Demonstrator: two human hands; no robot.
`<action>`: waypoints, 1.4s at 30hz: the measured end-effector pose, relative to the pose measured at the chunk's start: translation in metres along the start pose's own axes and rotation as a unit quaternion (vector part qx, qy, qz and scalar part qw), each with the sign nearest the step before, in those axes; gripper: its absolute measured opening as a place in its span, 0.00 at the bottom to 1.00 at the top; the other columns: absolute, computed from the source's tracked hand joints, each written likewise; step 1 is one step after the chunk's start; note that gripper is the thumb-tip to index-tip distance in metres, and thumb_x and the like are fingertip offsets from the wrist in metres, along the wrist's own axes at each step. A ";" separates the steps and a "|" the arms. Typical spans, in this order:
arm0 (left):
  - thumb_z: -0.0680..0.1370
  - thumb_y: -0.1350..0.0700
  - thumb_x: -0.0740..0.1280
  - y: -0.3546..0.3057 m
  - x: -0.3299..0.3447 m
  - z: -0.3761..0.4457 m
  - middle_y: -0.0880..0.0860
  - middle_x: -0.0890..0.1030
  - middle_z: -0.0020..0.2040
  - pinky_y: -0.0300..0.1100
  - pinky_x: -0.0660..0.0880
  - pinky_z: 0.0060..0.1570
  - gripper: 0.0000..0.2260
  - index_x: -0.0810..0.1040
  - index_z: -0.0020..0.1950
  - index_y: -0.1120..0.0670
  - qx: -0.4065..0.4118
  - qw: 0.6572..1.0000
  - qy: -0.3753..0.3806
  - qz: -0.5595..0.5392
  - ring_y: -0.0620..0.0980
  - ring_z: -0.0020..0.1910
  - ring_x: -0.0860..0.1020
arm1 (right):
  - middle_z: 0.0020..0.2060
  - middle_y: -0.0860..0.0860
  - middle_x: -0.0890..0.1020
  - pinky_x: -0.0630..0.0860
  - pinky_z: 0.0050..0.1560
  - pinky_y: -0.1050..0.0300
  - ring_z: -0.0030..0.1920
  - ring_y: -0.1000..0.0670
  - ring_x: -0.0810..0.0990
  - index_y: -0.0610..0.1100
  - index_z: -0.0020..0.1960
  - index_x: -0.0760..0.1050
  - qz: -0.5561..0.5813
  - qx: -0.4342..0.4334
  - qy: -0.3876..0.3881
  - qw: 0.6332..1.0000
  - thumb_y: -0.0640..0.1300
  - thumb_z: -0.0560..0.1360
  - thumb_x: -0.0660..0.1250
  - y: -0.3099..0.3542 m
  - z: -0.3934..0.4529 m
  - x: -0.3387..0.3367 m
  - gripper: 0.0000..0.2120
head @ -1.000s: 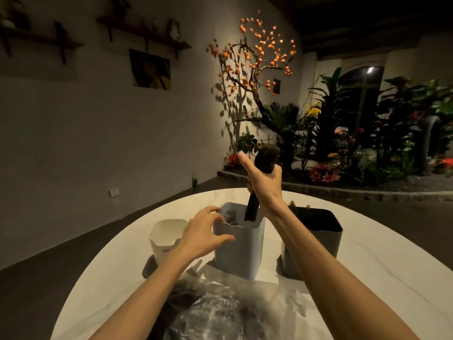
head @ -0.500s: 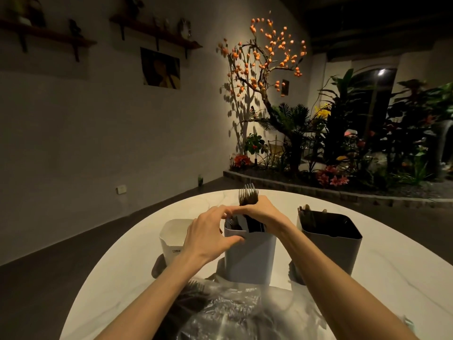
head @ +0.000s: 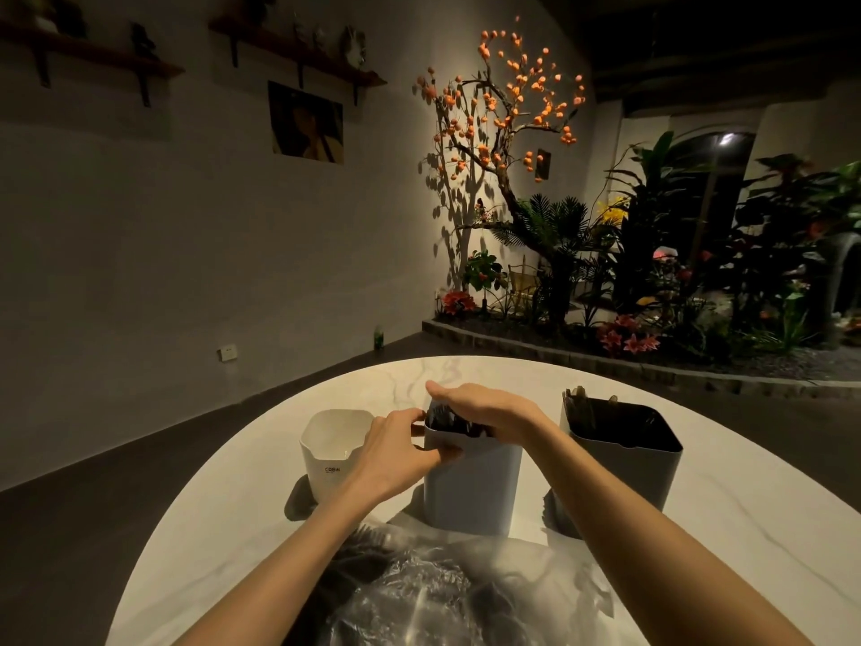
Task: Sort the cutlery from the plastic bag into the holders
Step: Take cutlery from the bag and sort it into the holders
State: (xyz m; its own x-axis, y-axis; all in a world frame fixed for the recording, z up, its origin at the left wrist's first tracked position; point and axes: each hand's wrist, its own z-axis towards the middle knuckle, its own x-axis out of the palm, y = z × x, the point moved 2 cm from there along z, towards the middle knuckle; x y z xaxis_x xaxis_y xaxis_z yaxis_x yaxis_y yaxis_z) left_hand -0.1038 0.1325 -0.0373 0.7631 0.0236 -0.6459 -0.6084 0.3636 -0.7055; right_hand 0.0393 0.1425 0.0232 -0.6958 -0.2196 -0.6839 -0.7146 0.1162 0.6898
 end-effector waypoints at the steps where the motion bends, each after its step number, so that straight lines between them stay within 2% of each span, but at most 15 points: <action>1: 0.67 0.36 0.75 0.000 0.001 -0.001 0.47 0.83 0.59 0.53 0.83 0.51 0.30 0.79 0.64 0.48 -0.001 1.000 0.004 -0.002 0.47 0.56 0.81 | 0.72 0.43 0.71 0.70 0.71 0.44 0.68 0.42 0.73 0.45 0.76 0.64 0.000 -0.003 0.007 1.000 0.71 0.78 0.51 0.001 -0.001 -0.003 0.38; 4: 0.59 0.27 0.72 -0.002 0.002 -0.004 0.45 0.79 0.66 0.52 0.83 0.51 0.44 0.73 0.71 0.46 -0.015 1.000 0.025 -0.012 0.50 0.61 0.80 | 0.66 0.47 0.75 0.74 0.67 0.42 0.66 0.42 0.75 0.48 0.73 0.69 -0.026 -0.018 0.039 0.999 0.76 0.69 0.63 -0.001 -0.015 -0.023 0.43; 6: 0.59 0.26 0.73 -0.006 0.002 -0.004 0.48 0.75 0.71 0.53 0.83 0.53 0.48 0.68 0.75 0.46 -0.025 0.999 0.026 -0.017 0.52 0.65 0.77 | 0.60 0.50 0.79 0.79 0.62 0.49 0.60 0.46 0.79 0.47 0.68 0.74 -0.090 -0.036 0.077 0.992 0.65 0.68 0.74 -0.003 -0.025 -0.042 0.35; 8: 0.62 0.28 0.74 -0.012 0.001 -0.004 0.51 0.75 0.70 0.53 0.83 0.53 0.46 0.69 0.74 0.48 -0.031 0.999 0.022 -0.036 0.53 0.66 0.76 | 0.55 0.49 0.81 0.82 0.55 0.57 0.54 0.49 0.82 0.47 0.66 0.77 -0.137 -0.039 0.090 0.986 0.55 0.69 0.78 -0.002 -0.030 -0.053 0.29; 11: 0.67 0.35 0.77 -0.013 0.000 -0.001 0.50 0.79 0.64 0.54 0.83 0.51 0.35 0.76 0.68 0.50 -0.036 0.998 0.015 -0.053 0.53 0.63 0.78 | 0.43 0.49 0.85 0.83 0.43 0.62 0.41 0.52 0.85 0.42 0.57 0.82 -0.123 -0.032 0.022 0.992 0.56 0.69 0.78 -0.006 -0.015 -0.050 0.23; 13: 0.68 0.36 0.76 -0.012 0.000 -0.001 0.49 0.80 0.63 0.54 0.83 0.52 0.32 0.77 0.68 0.49 -0.033 0.998 0.016 -0.049 0.51 0.63 0.78 | 0.38 0.49 0.86 0.81 0.38 0.62 0.36 0.53 0.84 0.41 0.50 0.83 -0.126 -0.044 -0.060 0.989 0.61 0.67 0.77 -0.011 -0.002 -0.040 0.25; 16: 0.67 0.33 0.75 -0.011 -0.001 -0.002 0.46 0.81 0.61 0.54 0.83 0.52 0.31 0.78 0.66 0.45 -0.027 0.999 0.019 -0.041 0.48 0.62 0.78 | 0.40 0.45 0.87 0.83 0.47 0.55 0.39 0.50 0.86 0.38 0.50 0.82 -0.076 -0.087 -0.111 0.987 0.62 0.67 0.77 -0.017 0.008 -0.027 0.28; 20: 0.60 0.26 0.72 -0.007 -0.003 -0.007 0.44 0.82 0.58 0.53 0.83 0.49 0.36 0.79 0.63 0.43 -0.031 0.998 0.017 -0.043 0.44 0.57 0.80 | 0.40 0.45 0.87 0.83 0.49 0.52 0.42 0.47 0.87 0.37 0.49 0.82 -0.040 -0.068 -0.131 0.988 0.63 0.67 0.76 -0.026 0.014 -0.038 0.29; 23: 0.59 0.25 0.71 -0.006 -0.004 -0.007 0.44 0.83 0.57 0.52 0.83 0.49 0.36 0.78 0.62 0.41 -0.036 0.998 0.021 -0.036 0.45 0.56 0.81 | 0.46 0.44 0.83 0.80 0.49 0.56 0.45 0.47 0.82 0.39 0.54 0.79 -0.106 -0.019 -0.086 0.990 0.66 0.75 0.66 -0.026 0.014 -0.033 0.29; 26: 0.59 0.26 0.69 -0.006 -0.003 -0.006 0.46 0.82 0.59 0.52 0.83 0.50 0.40 0.77 0.66 0.45 -0.040 0.998 0.034 -0.018 0.46 0.57 0.81 | 0.49 0.44 0.81 0.74 0.48 0.57 0.46 0.49 0.78 0.41 0.54 0.77 -0.147 -0.033 -0.044 0.988 0.61 0.81 0.58 -0.018 0.008 -0.023 0.23; 30: 0.71 0.40 0.74 -0.019 -0.014 -0.018 0.49 0.78 0.67 0.54 0.80 0.59 0.33 0.69 0.73 0.48 -0.048 0.998 0.015 0.025 0.50 0.61 0.78 | 0.49 0.42 0.85 0.83 0.53 0.51 0.46 0.44 0.85 0.35 0.54 0.80 -0.094 -0.073 -0.128 0.985 0.54 0.82 0.60 -0.005 -0.017 -0.044 0.22; 33: 0.76 0.49 0.74 -0.038 -0.031 -0.028 0.51 0.77 0.67 0.48 0.81 0.56 0.28 0.69 0.73 0.50 -0.024 0.999 -0.036 0.032 0.49 0.55 0.79 | 0.46 0.45 0.86 0.84 0.49 0.53 0.44 0.47 0.87 0.36 0.56 0.81 -0.019 -0.126 -0.132 0.983 0.51 0.82 0.63 0.005 -0.064 -0.061 0.18; 38: 0.76 0.53 0.74 -0.088 -0.051 -0.074 0.49 0.79 0.61 0.40 0.80 0.50 0.18 0.76 0.65 0.50 0.047 0.998 -0.036 -0.027 0.45 0.51 0.80 | 0.41 0.45 0.86 0.81 0.39 0.61 0.39 0.50 0.86 0.39 0.52 0.82 0.020 -0.165 -0.110 0.980 0.52 0.81 0.64 -0.002 -0.161 -0.061 0.16; 40: 0.76 0.51 0.74 -0.105 -0.043 -0.103 0.47 0.80 0.58 0.33 0.77 0.46 0.14 0.78 0.61 0.49 0.061 0.996 -0.001 -0.058 0.42 0.51 0.80 | 0.38 0.47 0.85 0.81 0.36 0.62 0.35 0.53 0.84 0.41 0.49 0.82 -0.027 -0.127 -0.083 0.988 0.52 0.81 0.65 -0.019 -0.192 -0.051 0.15; 42: 0.75 0.45 0.74 -0.116 -0.026 -0.132 0.46 0.80 0.58 0.34 0.78 0.50 0.15 0.79 0.59 0.47 0.058 0.994 0.062 -0.069 0.39 0.52 0.79 | 0.39 0.49 0.85 0.80 0.37 0.63 0.36 0.54 0.84 0.43 0.49 0.81 -0.095 -0.061 0.000 0.994 0.50 0.81 0.65 -0.041 -0.216 -0.037 0.12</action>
State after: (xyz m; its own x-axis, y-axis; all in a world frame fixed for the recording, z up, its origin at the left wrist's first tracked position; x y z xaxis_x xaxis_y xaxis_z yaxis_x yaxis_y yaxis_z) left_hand -0.0817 -0.0330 0.0227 0.8000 -0.1467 -0.5818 -0.4652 0.4608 -0.7558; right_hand 0.1097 -0.0630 0.0714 -0.5495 -0.2257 -0.8044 -0.8188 -0.0462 0.5723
